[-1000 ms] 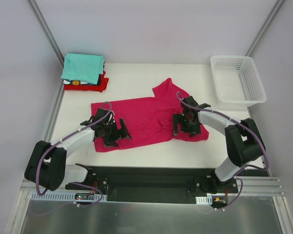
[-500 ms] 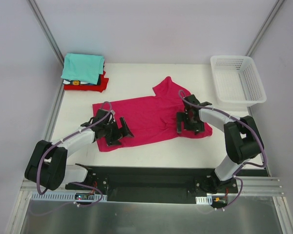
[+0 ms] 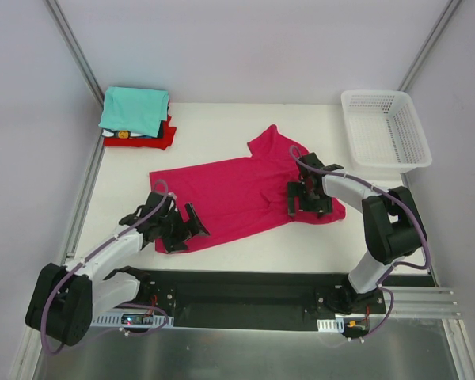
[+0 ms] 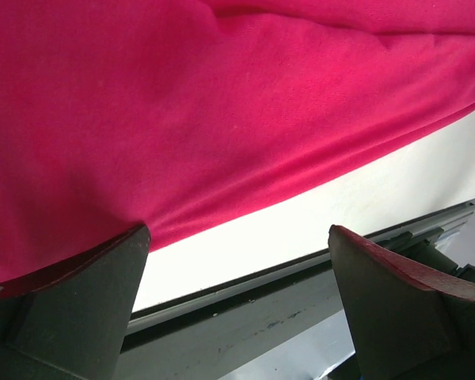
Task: Fold and stack the t-shirts
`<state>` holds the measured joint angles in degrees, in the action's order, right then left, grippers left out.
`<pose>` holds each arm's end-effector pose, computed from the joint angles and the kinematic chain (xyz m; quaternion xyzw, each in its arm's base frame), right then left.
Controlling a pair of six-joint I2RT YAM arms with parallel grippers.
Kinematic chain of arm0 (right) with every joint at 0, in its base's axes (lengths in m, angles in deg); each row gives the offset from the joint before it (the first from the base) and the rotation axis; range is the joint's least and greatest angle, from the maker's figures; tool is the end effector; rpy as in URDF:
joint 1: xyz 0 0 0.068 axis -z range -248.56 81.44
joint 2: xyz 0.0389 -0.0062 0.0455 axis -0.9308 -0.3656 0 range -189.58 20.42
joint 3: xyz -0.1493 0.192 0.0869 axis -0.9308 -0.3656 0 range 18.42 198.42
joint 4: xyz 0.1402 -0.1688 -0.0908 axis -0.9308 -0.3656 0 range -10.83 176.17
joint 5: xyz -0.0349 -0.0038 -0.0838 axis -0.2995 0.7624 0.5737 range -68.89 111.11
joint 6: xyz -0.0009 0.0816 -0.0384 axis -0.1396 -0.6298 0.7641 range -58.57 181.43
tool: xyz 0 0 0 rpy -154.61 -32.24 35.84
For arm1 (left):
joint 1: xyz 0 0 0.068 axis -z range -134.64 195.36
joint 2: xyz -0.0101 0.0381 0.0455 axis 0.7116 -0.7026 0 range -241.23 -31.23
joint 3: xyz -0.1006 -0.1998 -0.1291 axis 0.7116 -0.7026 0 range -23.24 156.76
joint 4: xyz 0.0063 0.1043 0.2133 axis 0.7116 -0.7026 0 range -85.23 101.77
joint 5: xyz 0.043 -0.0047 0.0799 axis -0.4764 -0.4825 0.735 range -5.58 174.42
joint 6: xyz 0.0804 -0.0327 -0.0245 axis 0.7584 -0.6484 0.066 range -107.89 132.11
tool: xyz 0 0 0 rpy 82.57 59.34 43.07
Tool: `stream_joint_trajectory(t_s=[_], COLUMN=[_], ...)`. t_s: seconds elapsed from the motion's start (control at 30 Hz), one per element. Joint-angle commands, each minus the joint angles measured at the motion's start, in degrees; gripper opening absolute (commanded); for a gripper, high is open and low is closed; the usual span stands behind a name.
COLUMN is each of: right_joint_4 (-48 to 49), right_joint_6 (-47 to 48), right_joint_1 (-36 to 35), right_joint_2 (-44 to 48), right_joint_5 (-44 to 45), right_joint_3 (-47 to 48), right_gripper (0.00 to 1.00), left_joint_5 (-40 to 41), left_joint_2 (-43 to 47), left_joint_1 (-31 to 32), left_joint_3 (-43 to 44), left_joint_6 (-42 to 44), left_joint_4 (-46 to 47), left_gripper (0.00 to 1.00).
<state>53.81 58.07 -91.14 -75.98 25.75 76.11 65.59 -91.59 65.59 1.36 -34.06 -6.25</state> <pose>0.2855 0.1117 0.1247 -0.1580 0.9728 -0.0020 0.1691 0.1773 -0.0930 0.1292 -0.1609 0.9252 -0.2980 0.1714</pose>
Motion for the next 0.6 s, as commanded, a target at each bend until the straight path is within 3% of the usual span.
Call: stream_joint_trajectory(t_s=[0.0, 0.2, 0.37, 0.57], right_joint_4=[-3.2, -5.3, -10.4, -17.0], right_joint_6=[1.4, 0.9, 0.4, 0.9], right_joint_1=[0.9, 0.7, -0.2, -1.5], right_joint_2=[-0.2, 2.7, 6.7, 8.2], right_joint_5=[4.6, 4.1, 3.6, 3.8], right_joint_3=[0.0, 0.9, 7.5, 18.7], right_gripper=[0.96, 0.96, 0.96, 0.96], left_joint_5=[3.2, 5.1, 10.4, 12.1], left_joint_2=[2.0, 4.4, 6.0, 0.3], left_joint_1=[0.3, 0.5, 0.8, 0.8], left_joint_3=[-3.7, -2.3, 9.7, 23.6], left_joint_6=[-0.9, -2.3, -1.0, 0.5], left_joint_4=[-11.2, -14.6, -22.5, -24.7], left_gripper=[0.99, 0.99, 0.99, 0.99])
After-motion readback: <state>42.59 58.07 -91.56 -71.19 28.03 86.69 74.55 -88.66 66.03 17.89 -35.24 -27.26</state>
